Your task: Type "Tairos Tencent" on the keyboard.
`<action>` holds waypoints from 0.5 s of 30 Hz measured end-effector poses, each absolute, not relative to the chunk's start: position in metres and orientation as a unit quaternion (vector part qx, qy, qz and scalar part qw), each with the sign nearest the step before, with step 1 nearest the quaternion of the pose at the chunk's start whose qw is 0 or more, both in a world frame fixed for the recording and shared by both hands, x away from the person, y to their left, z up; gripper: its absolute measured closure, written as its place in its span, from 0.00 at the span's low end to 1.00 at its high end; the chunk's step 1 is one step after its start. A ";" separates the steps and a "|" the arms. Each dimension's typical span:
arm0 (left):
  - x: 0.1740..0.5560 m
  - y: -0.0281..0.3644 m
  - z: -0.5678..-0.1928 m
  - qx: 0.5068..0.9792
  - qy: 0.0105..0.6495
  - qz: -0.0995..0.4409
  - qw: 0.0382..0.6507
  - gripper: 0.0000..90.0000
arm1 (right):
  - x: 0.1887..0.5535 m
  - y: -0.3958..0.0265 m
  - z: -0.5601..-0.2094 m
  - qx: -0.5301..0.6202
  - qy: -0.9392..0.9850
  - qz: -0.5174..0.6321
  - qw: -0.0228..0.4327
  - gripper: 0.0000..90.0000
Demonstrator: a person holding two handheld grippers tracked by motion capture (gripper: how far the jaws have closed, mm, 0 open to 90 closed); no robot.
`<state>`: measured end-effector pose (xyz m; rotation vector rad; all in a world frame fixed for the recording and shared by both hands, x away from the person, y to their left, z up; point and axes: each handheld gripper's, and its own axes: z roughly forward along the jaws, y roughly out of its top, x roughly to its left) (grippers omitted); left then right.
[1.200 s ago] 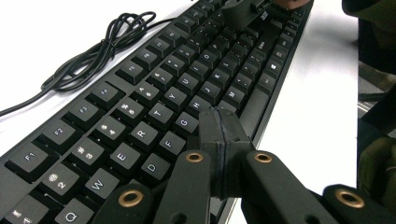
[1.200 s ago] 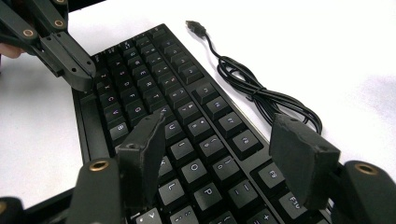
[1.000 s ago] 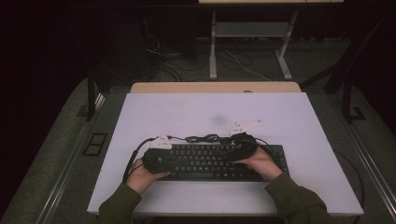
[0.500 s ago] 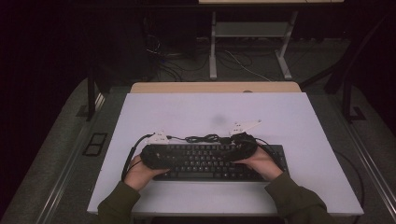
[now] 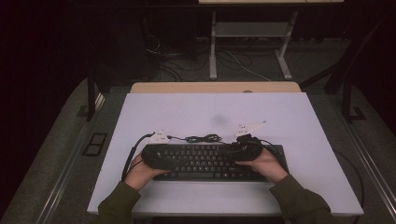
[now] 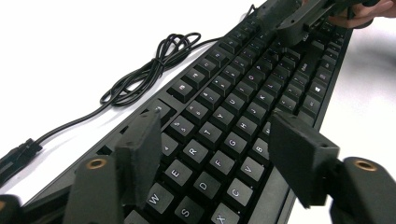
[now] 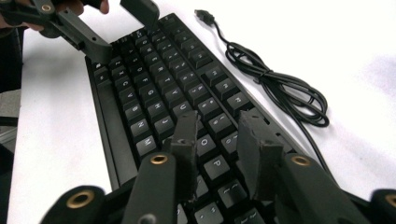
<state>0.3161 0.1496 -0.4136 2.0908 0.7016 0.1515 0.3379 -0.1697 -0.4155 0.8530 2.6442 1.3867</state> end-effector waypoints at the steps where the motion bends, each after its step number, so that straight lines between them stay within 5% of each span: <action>1: 0.316 0.149 -0.414 0.845 0.284 0.064 0.448 0.36 | 0.338 -0.170 -0.416 0.273 0.852 0.446 0.017 0.79; 15: 0.316 0.145 -0.416 0.846 0.287 0.067 0.445 0.24 | 0.328 -0.181 -0.415 0.271 0.854 0.444 0.013 0.99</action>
